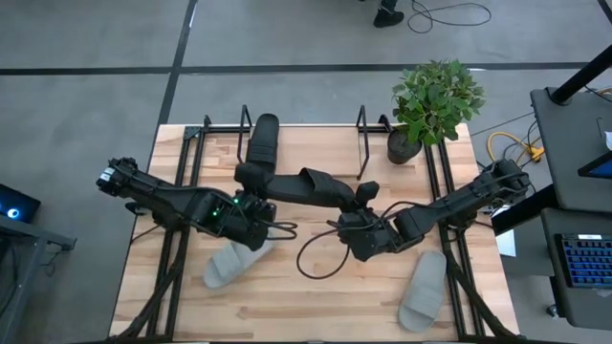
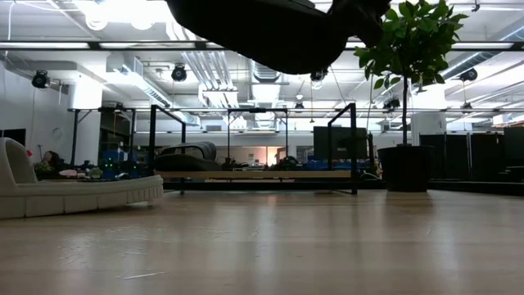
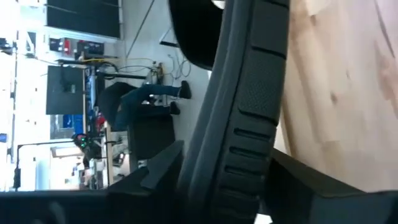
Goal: Pick and place slides into the shelf
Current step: Put the black slipper on the shelf
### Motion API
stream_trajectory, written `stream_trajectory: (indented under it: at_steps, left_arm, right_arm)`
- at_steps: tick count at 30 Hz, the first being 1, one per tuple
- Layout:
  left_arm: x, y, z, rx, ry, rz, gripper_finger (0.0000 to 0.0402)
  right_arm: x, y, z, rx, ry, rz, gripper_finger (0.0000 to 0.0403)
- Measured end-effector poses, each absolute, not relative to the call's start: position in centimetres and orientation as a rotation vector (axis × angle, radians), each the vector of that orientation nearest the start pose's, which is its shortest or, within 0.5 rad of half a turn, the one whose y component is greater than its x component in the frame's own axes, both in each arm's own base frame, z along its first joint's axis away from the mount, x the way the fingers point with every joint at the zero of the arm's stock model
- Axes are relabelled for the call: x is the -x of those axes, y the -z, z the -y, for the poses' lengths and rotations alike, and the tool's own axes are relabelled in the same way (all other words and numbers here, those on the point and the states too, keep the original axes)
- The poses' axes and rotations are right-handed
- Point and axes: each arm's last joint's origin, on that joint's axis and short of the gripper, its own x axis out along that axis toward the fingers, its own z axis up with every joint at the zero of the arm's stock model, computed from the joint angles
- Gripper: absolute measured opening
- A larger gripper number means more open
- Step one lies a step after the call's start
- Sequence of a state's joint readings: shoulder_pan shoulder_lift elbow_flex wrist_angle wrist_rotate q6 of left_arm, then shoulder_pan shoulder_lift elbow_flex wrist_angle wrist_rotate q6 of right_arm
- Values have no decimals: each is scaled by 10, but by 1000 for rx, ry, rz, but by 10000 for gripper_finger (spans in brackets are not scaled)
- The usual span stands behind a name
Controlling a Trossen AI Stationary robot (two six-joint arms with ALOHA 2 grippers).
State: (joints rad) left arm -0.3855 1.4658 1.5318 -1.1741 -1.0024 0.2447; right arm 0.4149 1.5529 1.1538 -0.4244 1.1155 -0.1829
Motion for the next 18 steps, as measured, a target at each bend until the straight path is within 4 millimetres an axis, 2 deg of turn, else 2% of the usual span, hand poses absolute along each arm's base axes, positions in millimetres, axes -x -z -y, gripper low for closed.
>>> stream_trajectory:
  at_steps: [7, 14, 18]
  left_arm:
    - [-259, -367, 79, -939, -425, -950, 51]
    - [-260, -367, 79, -914, -453, -933, 48]
    - [-261, -368, 80, -913, -466, -923, 48]
  right_arm:
    - [-302, -270, -104, 752, 621, -664, 47]
    - [-302, -271, -104, 758, 633, -662, 51]
    - [-295, -278, -105, 757, 709, -625, 113]
